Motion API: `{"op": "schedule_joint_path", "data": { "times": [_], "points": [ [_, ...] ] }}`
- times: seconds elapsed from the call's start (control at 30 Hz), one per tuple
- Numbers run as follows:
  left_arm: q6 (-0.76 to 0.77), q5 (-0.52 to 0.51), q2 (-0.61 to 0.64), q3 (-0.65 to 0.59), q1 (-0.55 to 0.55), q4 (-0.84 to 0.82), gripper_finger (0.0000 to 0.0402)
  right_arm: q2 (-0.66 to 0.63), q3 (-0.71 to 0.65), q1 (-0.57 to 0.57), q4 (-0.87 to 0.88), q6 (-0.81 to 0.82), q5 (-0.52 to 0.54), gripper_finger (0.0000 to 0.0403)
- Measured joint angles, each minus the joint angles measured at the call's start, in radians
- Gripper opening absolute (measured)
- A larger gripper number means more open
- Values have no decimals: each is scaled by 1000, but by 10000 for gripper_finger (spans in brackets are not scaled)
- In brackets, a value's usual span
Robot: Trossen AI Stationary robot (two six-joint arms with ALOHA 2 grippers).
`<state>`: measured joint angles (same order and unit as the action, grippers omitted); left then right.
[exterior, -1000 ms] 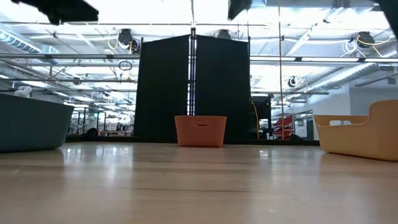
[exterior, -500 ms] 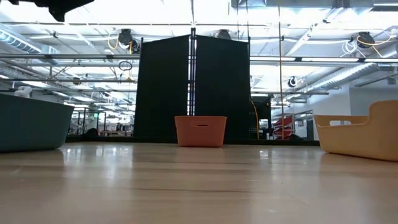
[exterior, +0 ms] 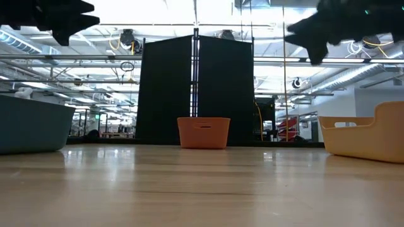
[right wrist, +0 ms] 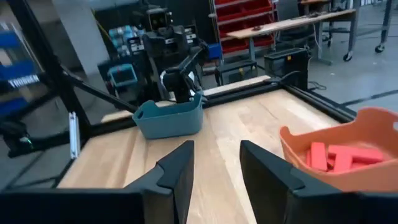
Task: Sort blocks
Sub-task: Return to Home Position
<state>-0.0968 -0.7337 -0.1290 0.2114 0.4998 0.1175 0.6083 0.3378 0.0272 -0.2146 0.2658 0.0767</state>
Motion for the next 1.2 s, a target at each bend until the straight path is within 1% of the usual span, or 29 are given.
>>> {"op": "schedule_joint_path", "data": {
  "times": [0.1, 0.23, 0.33, 0.47, 0.6, 0.7, 0.87, 1.07, 1.13, 1.2],
  "points": [
    [12, 8, 17, -4, -28, -10, 190, -82, -84, 0, -47, 21, -1, 122],
    [46, 105, 60, -4, -87, -60, 190, -171, -172, 2, -49, 23, 3, 122],
    [101, 191, 97, -4, -124, -121, 190, -228, -206, 6, -51, 42, -5, 122],
    [179, 212, 119, -6, -159, -203, 190, -273, -224, 6, -4, 29, -30, 122],
    [213, 230, 119, -41, -178, -186, 190, -295, -224, 6, 33, -19, -23, 122],
    [216, 236, 119, -104, -195, -85, 190, -296, -223, 7, 32, -18, -23, 122],
    [216, 359, 119, -192, -242, 43, 190, -296, -223, 6, 13, -18, -30, 122],
    [231, 467, 118, -204, -307, 21, 190, -294, -228, 6, -9, -19, -116, 122],
    [214, 471, 118, -204, -321, 21, 190, -295, -240, 6, -15, -29, -124, 122],
    [167, 450, 117, -205, -327, -7, 190, -294, -256, 6, -13, -46, -129, 122]
  ]
}}
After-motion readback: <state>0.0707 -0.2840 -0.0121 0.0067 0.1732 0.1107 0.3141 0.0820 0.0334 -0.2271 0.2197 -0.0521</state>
